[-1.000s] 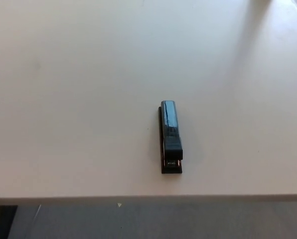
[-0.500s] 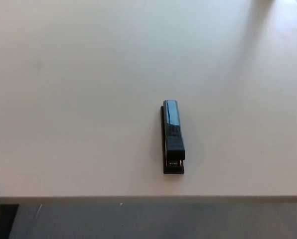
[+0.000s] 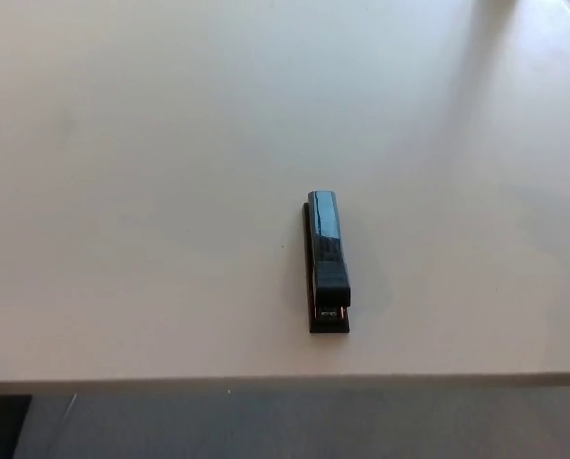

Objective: The robot uses its right hand to press on the stapler that is in the middle of the desk

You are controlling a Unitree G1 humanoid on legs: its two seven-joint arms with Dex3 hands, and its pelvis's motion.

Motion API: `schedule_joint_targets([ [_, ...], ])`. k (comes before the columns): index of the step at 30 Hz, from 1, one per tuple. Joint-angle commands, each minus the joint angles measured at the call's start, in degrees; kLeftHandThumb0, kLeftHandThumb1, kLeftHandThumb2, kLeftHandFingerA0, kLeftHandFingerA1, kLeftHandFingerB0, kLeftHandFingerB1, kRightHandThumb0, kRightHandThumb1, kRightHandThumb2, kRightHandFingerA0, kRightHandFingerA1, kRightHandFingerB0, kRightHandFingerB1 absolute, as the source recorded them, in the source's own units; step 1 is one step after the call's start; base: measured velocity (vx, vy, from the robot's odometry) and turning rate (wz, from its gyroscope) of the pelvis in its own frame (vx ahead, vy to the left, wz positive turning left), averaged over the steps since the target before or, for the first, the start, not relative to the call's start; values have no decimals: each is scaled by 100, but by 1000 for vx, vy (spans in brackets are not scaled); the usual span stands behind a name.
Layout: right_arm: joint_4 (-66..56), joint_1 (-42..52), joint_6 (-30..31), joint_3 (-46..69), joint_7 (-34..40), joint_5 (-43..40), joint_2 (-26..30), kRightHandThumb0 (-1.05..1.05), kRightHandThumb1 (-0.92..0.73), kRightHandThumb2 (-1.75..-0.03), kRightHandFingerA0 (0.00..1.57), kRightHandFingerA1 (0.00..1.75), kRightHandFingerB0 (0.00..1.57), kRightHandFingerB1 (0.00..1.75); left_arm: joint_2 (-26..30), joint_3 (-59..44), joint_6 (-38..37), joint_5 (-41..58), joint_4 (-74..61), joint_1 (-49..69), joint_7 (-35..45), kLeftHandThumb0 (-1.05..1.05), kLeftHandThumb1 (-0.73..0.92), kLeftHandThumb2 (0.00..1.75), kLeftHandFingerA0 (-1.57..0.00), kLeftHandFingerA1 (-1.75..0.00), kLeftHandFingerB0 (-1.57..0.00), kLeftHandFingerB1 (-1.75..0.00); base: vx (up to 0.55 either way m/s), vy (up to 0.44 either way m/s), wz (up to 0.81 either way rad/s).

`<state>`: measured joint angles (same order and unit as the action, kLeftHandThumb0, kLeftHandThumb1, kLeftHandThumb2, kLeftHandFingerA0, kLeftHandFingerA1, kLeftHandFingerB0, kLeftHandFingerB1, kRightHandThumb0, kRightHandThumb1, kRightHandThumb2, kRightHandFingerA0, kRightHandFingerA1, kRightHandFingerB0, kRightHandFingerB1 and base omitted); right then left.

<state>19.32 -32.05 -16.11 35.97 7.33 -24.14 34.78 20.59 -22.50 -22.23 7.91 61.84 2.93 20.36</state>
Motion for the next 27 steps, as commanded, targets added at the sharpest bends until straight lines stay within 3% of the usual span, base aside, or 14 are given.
schedule_joint_targets([
  [1,-2513,-907,1364,-2505,-393,-336,-1410,-3,-67,-92,129,110,88,102,161,30,-185,55,34,47,105,-50,92,89,0,-20,-3,-22,0,0,0],
  [2,-2584,-962,1372,-2781,-219,-18,-1663,-6,-62,-102,130,116,89,105,157,62,-158,15,11,42,55,-50,92,88,0,-21,-3,-23,0,0,0],
  [11,-2921,-799,1635,-2692,-132,-51,-1635,-6,-62,-102,130,116,89,105,119,121,-178,-7,-37,65,29,-50,92,88,0,-21,-3,-23,0,0,0],
  [12,-1569,-1342,1423,-3805,-54,632,-2950,-8,-68,-86,129,105,86,107,197,261,-397,-207,-77,155,-47,-56,92,83,-6,-33,-5,-29,0,0,0],
  [13,-1333,-1450,1498,-3980,-32,676,-3191,-7,-67,-90,128,106,87,109,191,249,-399,-182,34,95,-45,-57,80,106,0,-38,0,-35,0,0,0],
  [14,-1179,-1495,1488,-4054,-25,770,-3270,-8,-67,-90,126,110,83,112,131,175,-306,-34,43,49,71,-51,92,93,-1,-24,-3,-25,0,0,0],
  [15,-934,-1558,1527,-4072,15,728,-3458,-9,-68,-89,124,115,83,109,93,186,-222,-14,-78,63,35,-52,92,90,-1,-27,-3,-24,0,0,0],
  [27,-1010,-1491,1561,-3837,-47,965,-3589,-9,-68,-89,124,115,83,109,124,310,-215,-10,-137,39,11,-52,92,90,-1,-27,-3,-24,7,-6,4],
])
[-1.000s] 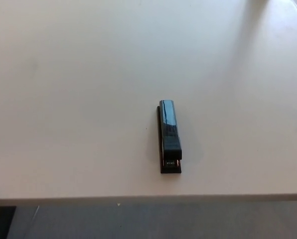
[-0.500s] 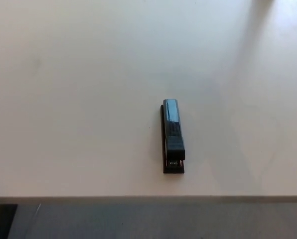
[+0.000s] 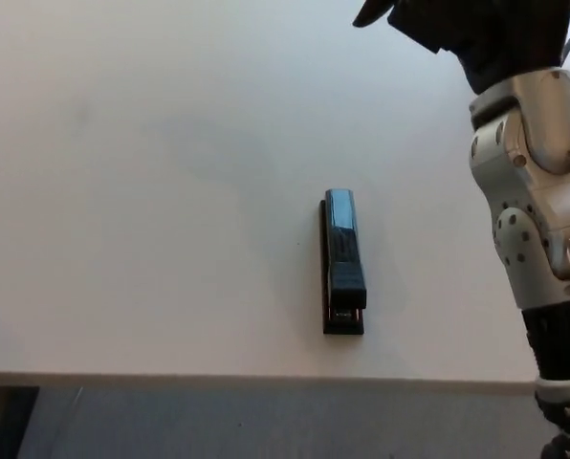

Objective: The robot uses its right hand to press on the stapler that is in the middle of the desk

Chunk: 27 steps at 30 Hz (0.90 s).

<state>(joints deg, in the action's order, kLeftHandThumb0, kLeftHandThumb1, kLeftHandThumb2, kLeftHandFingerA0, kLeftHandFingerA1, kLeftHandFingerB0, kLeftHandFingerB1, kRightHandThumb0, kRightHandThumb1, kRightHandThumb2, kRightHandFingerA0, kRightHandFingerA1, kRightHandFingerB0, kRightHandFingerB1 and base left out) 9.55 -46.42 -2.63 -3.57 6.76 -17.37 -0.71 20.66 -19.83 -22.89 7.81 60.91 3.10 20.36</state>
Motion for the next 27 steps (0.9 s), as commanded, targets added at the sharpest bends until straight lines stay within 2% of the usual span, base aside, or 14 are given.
schedule_joint_targets([
  [1,-33,-65,222,136,-3,304,-47,-9,-68,-89,124,115,83,109,116,49,-148,3,-44,10,5,-52,92,90,-1,-27,-3,-24,0,0,0],
  [2,1096,-71,1,-137,28,579,-415,-19,-77,-69,118,127,72,121,125,63,283,16,-139,-22,-96,-76,79,111,-5,-24,-6,-27,0,0,0],
  [3,2791,-70,-339,-564,89,977,-956,-19,-77,-69,118,127,72,121,140,78,930,32,-282,-62,-241,-76,79,111,-5,-24,-6,-27,0,0,0],
  [4,2894,-53,-365,-580,107,1007,-999,-17,-77,-69,118,129,72,119,161,99,-169,-30,-30,33,77,-41,92,90,0,-28,0,-23,0,0,0],
  [8,3657,-35,-895,-657,158,1194,-1111,-17,-74,-80,114,128,76,117,144,85,-186,-27,2,28,42,-49,92,85,-4,-30,-2,-21,0,0,0],
  [12,4084,-11,-748,-652,311,1219,-1206,-20,-74,-69,115,120,74,122,138,87,-57,-4,-281,141,33,-53,92,93,-2,-29,0,-19,0,0,0],
  [14,4334,-32,-583,-588,301,1118,-1301,-18,-72,-78,114,121,76,123,127,111,32,-33,-371,158,-35,-49,92,85,-4,-32,-2,-21,0,0,0],
  [19,4793,-48,-536,-767,409,1310,-1454,-15,-79,-64,115,104,77,114,78,153,85,-53,-521,187,-91,-49,92,84,-3,-29,-2,-23,0,0,0],
  [20,4858,-52,-539,-788,413,1330,-1497,-16,-78,-66,116,105,76,115,86,159,98,-53,-524,190,-89,-57,81,108,0,-36,0,-29,0,0,0],
  [21,4923,-58,-538,-827,447,1371,-1529,-18,-79,-64,119,99,76,114,89,172,92,-66,-547,204,-116,-50,92,85,-4,-29,-3,-21,0,0,0],
  [23,5004,-58,-498,-910,569,1454,-1560,-20,-79,-63,123,87,77,98,96,193,106,-84,-596,227,-154,-51,92,86,-3,-30,-3,-22,0,0,0],
  [25,5179,-38,-579,-885,610,1442,-1587,-23,-78,-63,123,92,77,101,131,211,107,-97,-563,225,-150,-49,92,86,-3,-31,-1,-21,0,0,0],
  [26,5299,-44,-623,-887,620,1469,-1584,-24,-78,-63,123,86,80,87,146,214,94,-100,-548,229,-158,-52,92,87,-7,-30,0,-18,0,0,0],
  [27,5402,-30,-664,-874,634,1484,-1578,-25,-77,-63,121,91,80,95,138,203,115,-65,-572,239,-129,-51,92,85,-3,-30,-1,-18,0,0,0],
])
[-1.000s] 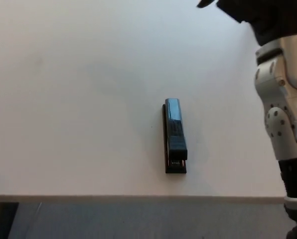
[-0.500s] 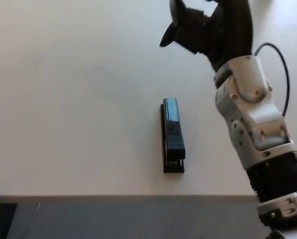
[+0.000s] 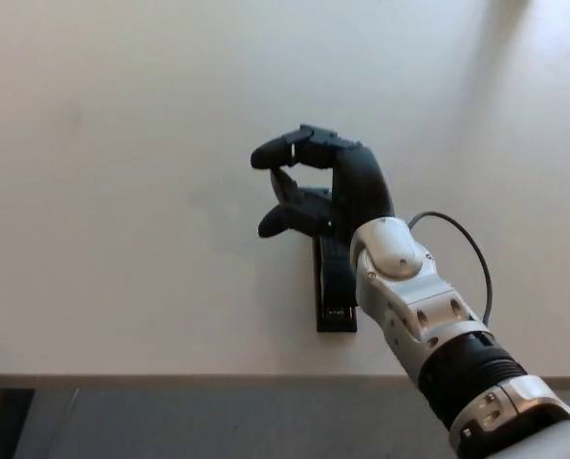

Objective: The robot uses its right hand to press on the stapler that is in the middle of the desk

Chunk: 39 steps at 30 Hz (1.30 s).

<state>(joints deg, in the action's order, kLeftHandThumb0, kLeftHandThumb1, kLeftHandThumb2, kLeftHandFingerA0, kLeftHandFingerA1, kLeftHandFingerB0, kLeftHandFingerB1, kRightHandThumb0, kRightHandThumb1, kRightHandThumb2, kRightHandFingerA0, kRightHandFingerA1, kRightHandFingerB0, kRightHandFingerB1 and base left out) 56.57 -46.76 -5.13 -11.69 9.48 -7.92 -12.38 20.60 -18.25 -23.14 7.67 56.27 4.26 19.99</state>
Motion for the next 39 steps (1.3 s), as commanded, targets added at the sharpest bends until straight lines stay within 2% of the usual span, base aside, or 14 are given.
schedule_joint_targets([
  [1,781,16,-503,-60,365,575,-406,-25,-77,-63,121,91,80,95,139,38,178,-18,-142,137,-60,-51,92,85,-3,-30,-1,-18,0,0,0],
  [5,1121,191,-789,92,310,562,-441,-12,-80,-67,118,93,84,88,105,29,199,5,-180,152,-103,-48,92,86,-3,-30,-2,-22,0,0,0],
  [6,1188,226,-839,140,283,551,-441,-14,-82,-65,118,99,81,99,92,34,220,3,-189,151,-116,-48,92,85,-4,-30,-2,-22,0,0,0],
  [10,1348,292,-827,347,186,503,-455,-10,-77,-75,113,119,79,116,82,35,251,4,-284,209,-124,-51,92,89,-8,-32,-1,-19,0,0,0],
  [13,1454,347,-848,391,280,587,-431,-13,-79,-69,113,115,79,112,84,49,297,-12,-362,238,-149,-50,92,86,-4,-32,-2,-21,0,0,0],
  [15,1512,460,-998,528,230,534,-429,-18,-80,-63,115,102,79,103,96,54,272,-20,-352,239,-155,-49,92,86,-4,-32,-2,-21,0,0,0],
  [18,1559,633,-1073,767,-88,389,-416,-14,-75,-76,112,125,79,123,91,33,273,38,-312,222,-84,-50,92,87,-3,-31,-2,-19,0,0,0],
  [22,1655,1001,-1109,1013,-324,303,-456,-11,-77,-74,114,133,75,119,34,42,214,12,-294,403,-146,-50,92,86,-4,-32,-2,-22,0,0,0],
  [26,1739,1718,-1379,897,-324,508,-470,-16,-74,-74,120,112,78,121,-62,41,48,32,-231,803,-53,-49,92,86,-4,-33,-3,-25,0,0,0],
  [33,1770,2197,-1507,862,-377,537,-495,-16,-74,-74,120,112,78,121,-134,80,-78,14,-174,1134,-16,-49,92,86,-4,-33,-3,-25,0,0,0],
  [34,1977,2726,-1419,847,-407,565,-555,-15,-78,-64,112,137,74,124,-42,101,-415,-72,266,1036,29,-55,92,79,-2,-21,-2,-22,0,0,0],
  [35,1989,2802,-1426,861,-425,548,-570,-15,-77,-64,111,139,75,127,-49,86,-448,-47,307,1059,62,-55,92,80,-3,-20,-3,-24,0,0,0],
  [36,2027,2932,-1424,784,-409,627,-566,-16,-75,-72,111,135,79,126,-65,61,-389,3,356,1075,106,-50,92,85,-1,-21,-2,-24,0,0,0],
  [39,2098,3169,-1471,554,-267,867,-536,-15,-75,-68,116,124,77,124,-55,109,-566,-57,396,1167,115,-51,92,86,-2,-27,-3,-28,0,0,0],
])
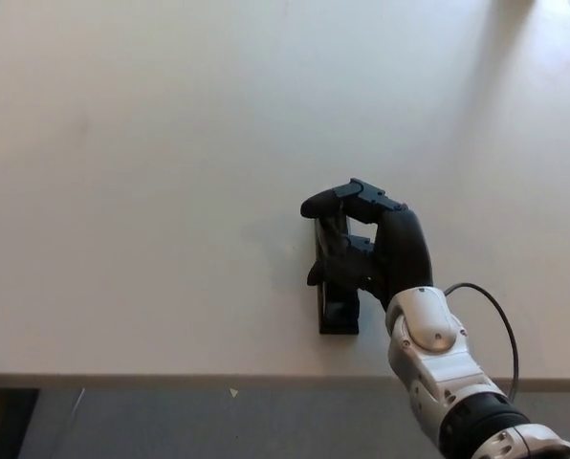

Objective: The robot uses its right hand to press on the stapler that is in the middle of the desk

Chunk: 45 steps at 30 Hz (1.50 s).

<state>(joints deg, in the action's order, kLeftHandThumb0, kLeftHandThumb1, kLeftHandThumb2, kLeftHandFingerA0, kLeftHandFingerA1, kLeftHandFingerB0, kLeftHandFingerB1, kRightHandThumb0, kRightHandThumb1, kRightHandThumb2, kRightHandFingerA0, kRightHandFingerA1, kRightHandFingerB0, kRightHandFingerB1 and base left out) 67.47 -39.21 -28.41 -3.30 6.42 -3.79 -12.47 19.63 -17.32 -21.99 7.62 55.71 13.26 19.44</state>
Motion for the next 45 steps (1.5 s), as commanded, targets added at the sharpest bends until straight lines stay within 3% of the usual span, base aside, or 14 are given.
schedule_joint_targets([
  [1,1020,2506,834,-288,13,440,-526,-15,-75,-68,116,124,77,124,42,35,-709,-73,465,311,170,-51,92,86,-2,-27,-3,-28,0,0,0],
  [22,1055,2665,639,-348,19,370,-523,-15,-75,-68,116,124,77,124,91,110,-822,-75,530,360,184,-51,92,86,-2,-27,-3,-28,0,0,0],
  [23,1201,2859,1004,-917,407,960,-490,-26,-80,-63,114,107,72,113,82,78,-890,-19,358,483,242,-60,82,107,0,-31,-2,-34,0,0,0],
  [24,1218,2853,1081,-943,446,969,-496,-26,-80,-64,115,110,73,119,73,61,-827,11,366,467,256,-51,92,83,-1,-23,-3,-24,0,0,0],
  [26,1207,2805,1097,-898,416,868,-502,-24,-80,-63,114,110,72,111,33,-14,-782,120,527,360,352,-55,92,84,-7,-19,-2,-21,0,0,0],
  [30,1204,2801,1078,-933,423,829,-496,-24,-80,-63,114,110,72,111,36,-13,-787,115,527,352,350,-55,92,84,-7,-19,-2,-21,0,0,0],
  [31,1195,2759,1070,-871,355,755,-489,-24,-79,-63,112,113,72,96,68,59,-818,-2,433,402,219,-53,92,82,-2,-26,-3,-28,0,0,0],
  [32,1196,2787,1055,-882,360,751,-480,-24,-79,-63,111,112,72,93,93,125,-870,-118,361,486,93,-58,92,82,-8,-26,-4,-27,0,0,0],
  [37,1229,3176,952,-993,403,791,-464,-24,-79,-63,111,112,72,93,74,171,-991,-178,407,803,93,-58,92,82,-8,-26,-4,-27,0,0,0],
  [38,1247,3239,999,-1033,445,820,-457,-21,-80,-62,111,109,74,96,47,137,-962,-114,485,801,168,-55,92,82,-3,-18,-2,-20,0,0,0],
  [40,1274,3313,1071,-1104,524,868,-454,-23,-79,-63,113,106,77,89,7,46,-882,51,593,772,365,-53,91,84,0,-19,-2,-21,0,0,0],
  [41,1273,3300,1058,-1116,550,873,-455,-24,-78,-63,110,108,76,100,9,29,-876,78,614,742,398,-55,92,81,-6,-19,-5,-22,0,0,0],
  [44,1273,3295,1033,-1131,580,871,-459,-23,-77,-62,113,109,75,103,67,146,-1001,-98,535,780,253,-58,92,79,-6,-24,-3,-24,0,0,0],
  [45,1275,3288,1053,-1141,594,875,-462,-24,-77,-63,113,110,75,98,71,126,-1068,-93,651,750,253,-60,80,108,0,-35,-1,-33,0,0,0],
])
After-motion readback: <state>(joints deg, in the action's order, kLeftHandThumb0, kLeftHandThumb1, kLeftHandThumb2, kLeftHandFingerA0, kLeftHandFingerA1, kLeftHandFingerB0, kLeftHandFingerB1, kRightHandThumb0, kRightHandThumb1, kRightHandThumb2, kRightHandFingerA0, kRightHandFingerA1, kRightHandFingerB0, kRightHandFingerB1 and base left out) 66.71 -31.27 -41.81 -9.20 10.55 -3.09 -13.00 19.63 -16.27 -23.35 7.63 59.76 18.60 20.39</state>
